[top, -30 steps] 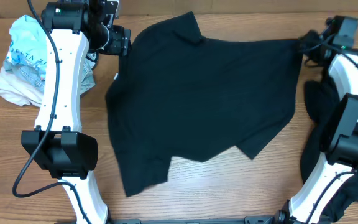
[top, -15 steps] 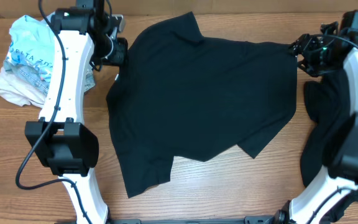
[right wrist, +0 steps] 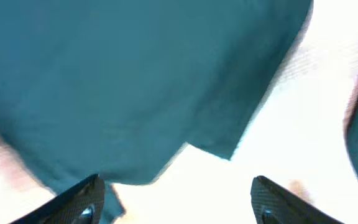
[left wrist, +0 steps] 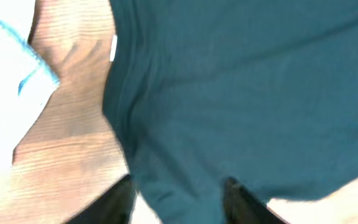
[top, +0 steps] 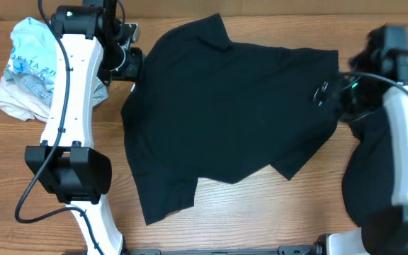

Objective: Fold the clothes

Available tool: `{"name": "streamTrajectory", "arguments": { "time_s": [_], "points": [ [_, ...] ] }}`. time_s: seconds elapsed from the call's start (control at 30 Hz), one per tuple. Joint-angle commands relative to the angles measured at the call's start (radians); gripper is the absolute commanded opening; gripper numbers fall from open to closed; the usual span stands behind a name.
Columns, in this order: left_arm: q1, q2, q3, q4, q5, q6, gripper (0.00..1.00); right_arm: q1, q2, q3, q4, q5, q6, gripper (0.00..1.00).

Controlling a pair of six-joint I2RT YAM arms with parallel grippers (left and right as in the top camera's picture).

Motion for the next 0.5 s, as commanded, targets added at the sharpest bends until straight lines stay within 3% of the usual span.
{"name": "streamTrajectory", "arguments": {
  "time_s": [0.0,0.1,0.27,0.47],
  "points": [
    [0.012,-0.038,0.053,-0.067,-0.055,0.004,0.43,0.007,0.027,-0.217,0.058,0.058,0.097,0.71],
    [0.029,-0.046,0.124,-0.137,-0.055,-0.02,0.44,0.007,0.027,-0.391,0.154,0.02,0.101,0.66],
    [0.061,-0.098,0.179,-0.158,-0.045,-0.068,0.59,0.01,0.027,-0.542,0.243,-0.013,0.109,0.58],
    [0.08,-0.154,0.179,-0.161,-0.043,-0.105,0.6,0.013,0.027,-0.722,0.402,-0.105,0.144,0.54]
  ]
}}
